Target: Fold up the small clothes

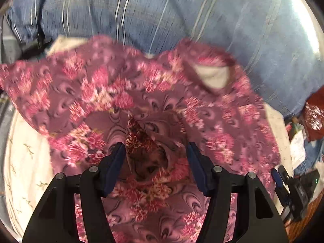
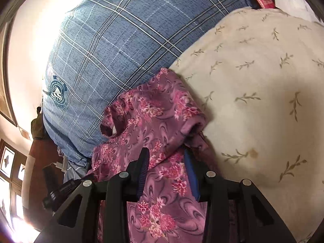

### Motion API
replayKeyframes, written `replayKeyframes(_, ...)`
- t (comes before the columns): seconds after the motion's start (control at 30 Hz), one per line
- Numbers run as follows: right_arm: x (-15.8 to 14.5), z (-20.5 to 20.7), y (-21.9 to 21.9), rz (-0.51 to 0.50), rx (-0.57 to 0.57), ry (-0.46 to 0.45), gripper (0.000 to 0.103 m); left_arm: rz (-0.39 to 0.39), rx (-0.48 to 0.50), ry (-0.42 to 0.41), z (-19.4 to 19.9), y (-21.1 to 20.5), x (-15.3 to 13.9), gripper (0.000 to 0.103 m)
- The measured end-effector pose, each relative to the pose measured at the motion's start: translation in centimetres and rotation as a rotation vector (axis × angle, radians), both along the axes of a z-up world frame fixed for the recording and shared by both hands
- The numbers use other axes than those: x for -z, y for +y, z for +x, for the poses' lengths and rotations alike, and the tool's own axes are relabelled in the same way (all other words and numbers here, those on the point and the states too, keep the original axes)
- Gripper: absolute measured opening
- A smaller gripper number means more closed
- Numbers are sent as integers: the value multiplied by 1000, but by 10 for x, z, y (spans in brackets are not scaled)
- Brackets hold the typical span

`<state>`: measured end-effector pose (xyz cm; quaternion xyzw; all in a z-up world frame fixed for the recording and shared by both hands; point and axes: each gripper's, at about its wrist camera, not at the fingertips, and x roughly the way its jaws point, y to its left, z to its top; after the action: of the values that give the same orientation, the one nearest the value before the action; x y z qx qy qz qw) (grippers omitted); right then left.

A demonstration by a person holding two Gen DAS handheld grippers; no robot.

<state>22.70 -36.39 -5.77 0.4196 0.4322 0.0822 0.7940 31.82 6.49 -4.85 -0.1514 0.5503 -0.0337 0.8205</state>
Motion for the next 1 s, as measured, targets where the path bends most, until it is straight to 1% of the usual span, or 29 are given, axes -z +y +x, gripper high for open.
replayKeyframes(0.03, 1, -2, -2, 6, 4, -2, 38, -30, -8, 13, 2, 1, 4, 61)
replayKeyframes(0.07, 1, -3, -4, 8, 6, -5, 38, -54, -25, 30, 6, 4, 9, 59)
replayKeyframes(0.1, 0, -4, -5, 3, 6, -8, 38, -64, -33, 30, 6, 6, 11, 36)
replayKeyframes(0.13, 0, -4, -6, -2, 8, -8, 38, -84, -30, 22, 6, 7, 10, 16)
replayKeyframes(0.17, 0, -5, -8, -4, 12, -8, 38, -115, -21, 20, 4, 8, 9, 3)
replayKeyframes(0.2, 0, -5, -9, -2, 17, -9, 38, -124, -36, 8, 0, 12, 5, 2)
replayKeyframes(0.23, -1, -4, -11, 1, 22, -11, 38, -118, -55, -18, -5, 15, -1, 2)
replayKeyframes(0.27, -4, -3, -12, 5, 28, -19, 38, -113, -71, -64, -11, 21, -11, 2)
replayKeyframes(0.3, -7, -1, -13, 11, 32, -34, 38, -106, -79, -85, -15, 25, -16, 2)
replayKeyframes(0.37, -16, 7, -14, 22, 36, -67, 38, -70, -100, -101, -20, 32, -21, 2)
replayKeyframes(0.43, -23, 19, -9, 30, 31, -103, 39, -10, -104, -78, -17, 39, -13, 2)
replayKeyframes(0.47, -25, 25, -6, 39, 28, -124, 42, 7, -100, -57, -16, 41, -6, 2)
replayKeyframes(0.5, -24, 31, -1, 54, 23, -142, 50, -3, -85, -33, -17, 43, 1, 3)
replayKeyframes(0.53, -20, 37, 3, 70, 13, -139, 55, -16, -71, -17, -18, 43, 6, 3)
replayKeyframes(0.57, -11, 43, 7, 68, -1, -108, 59, -11, -66, -5, -21, 43, 9, 4)
replayKeyframes(0.6, -1, 48, 11, 39, -9, -51, 57, -4, -58, -11, -26, 43, 9, 5)
replayKeyframes(0.63, 11, 49, 14, 26, -21, 13, 49, 2, -49, -23, -31, 44, 5, 6)
replayKeyframes(0.67, 14, 46, 12, 40, -12, 27, 41, 16, -51, -38, -37, 47, -1, 8)
replayKeyframes(0.73, 6, 37, 7, 30, 20, 50, 42, 10, -64, -80, -48, 53, -17, 12)
replayKeyframes(0.77, -2, 32, 3, 29, 45, 22, 43, -4, -70, -108, -52, 54, -26, 15)
replayKeyframes(0.8, -16, 29, -2, 29, 75, -34, 44, -12, -74, -131, -54, 54, -36, 19)
replayKeyframes(0.83, -25, 29, -5, 25, 91, -68, 44, -21, -74, -156, -54, 54, -47, 22)
replayKeyframes(0.87, -33, 33, -7, 20, 96, -98, 50, -24, -65, -176, -51, 49, -54, 33)
replayKeyframes(0.9, -40, 41, -6, 18, 79, -117, 60, -15, -55, -192, -48, 43, -59, 49)
replayKeyframes(0.93, -42, 51, -2, 11, 49, -119, 62, 9, -53, -200, -43, 36, -60, 54)
replayKeyframes(0.97, -42, 59, 2, -6, 25, -112, 62, 35, -48, -201, -38, 27, -58, 55)
replayKeyframes(1.0, -38, 65, 7, -33, 9, -93, 62, 44, -31, -192, -34, 19, -51, 55)
